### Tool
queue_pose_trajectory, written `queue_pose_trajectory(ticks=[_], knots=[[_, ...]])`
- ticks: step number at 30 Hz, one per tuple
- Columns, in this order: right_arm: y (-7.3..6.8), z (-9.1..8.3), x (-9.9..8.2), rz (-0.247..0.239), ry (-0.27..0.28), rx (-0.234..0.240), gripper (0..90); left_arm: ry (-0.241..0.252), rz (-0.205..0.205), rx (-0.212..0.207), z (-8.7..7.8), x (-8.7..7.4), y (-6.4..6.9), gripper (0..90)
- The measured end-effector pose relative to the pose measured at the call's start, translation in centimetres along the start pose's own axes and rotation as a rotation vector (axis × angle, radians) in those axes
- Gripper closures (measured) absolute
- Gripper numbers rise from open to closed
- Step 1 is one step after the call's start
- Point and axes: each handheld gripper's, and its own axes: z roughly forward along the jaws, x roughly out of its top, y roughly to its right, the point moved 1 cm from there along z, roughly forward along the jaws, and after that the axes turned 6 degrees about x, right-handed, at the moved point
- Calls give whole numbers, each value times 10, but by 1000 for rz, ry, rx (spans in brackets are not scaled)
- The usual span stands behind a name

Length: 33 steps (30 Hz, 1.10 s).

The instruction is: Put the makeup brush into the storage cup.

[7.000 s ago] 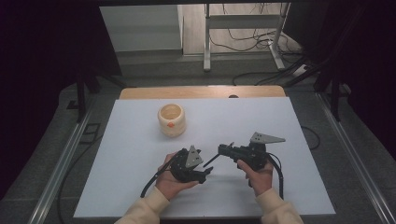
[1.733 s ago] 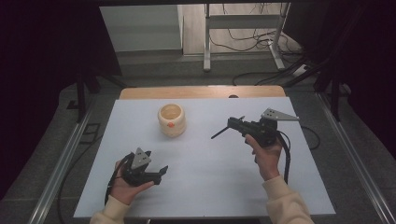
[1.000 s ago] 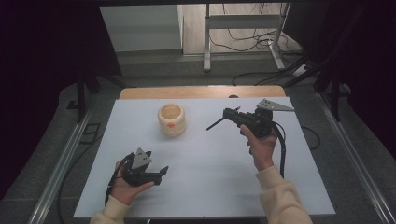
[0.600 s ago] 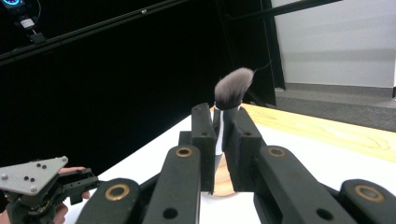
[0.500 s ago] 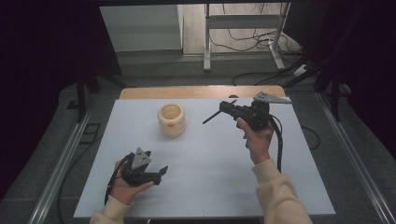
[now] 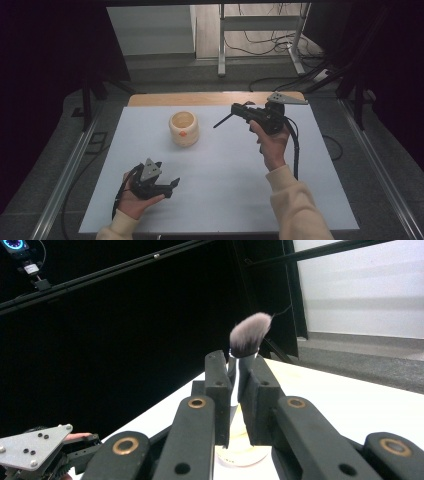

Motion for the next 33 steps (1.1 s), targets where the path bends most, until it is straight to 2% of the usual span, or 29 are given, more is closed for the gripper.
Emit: queue_pose_trajectory(ticks=[18,33], knots=[[3,15,10,9,3,0,825,8,-5,-1,-1,0,-1,157],[12,32,8,37,-8,-13,825,5,-1,-1,-1,0,-1,157]])
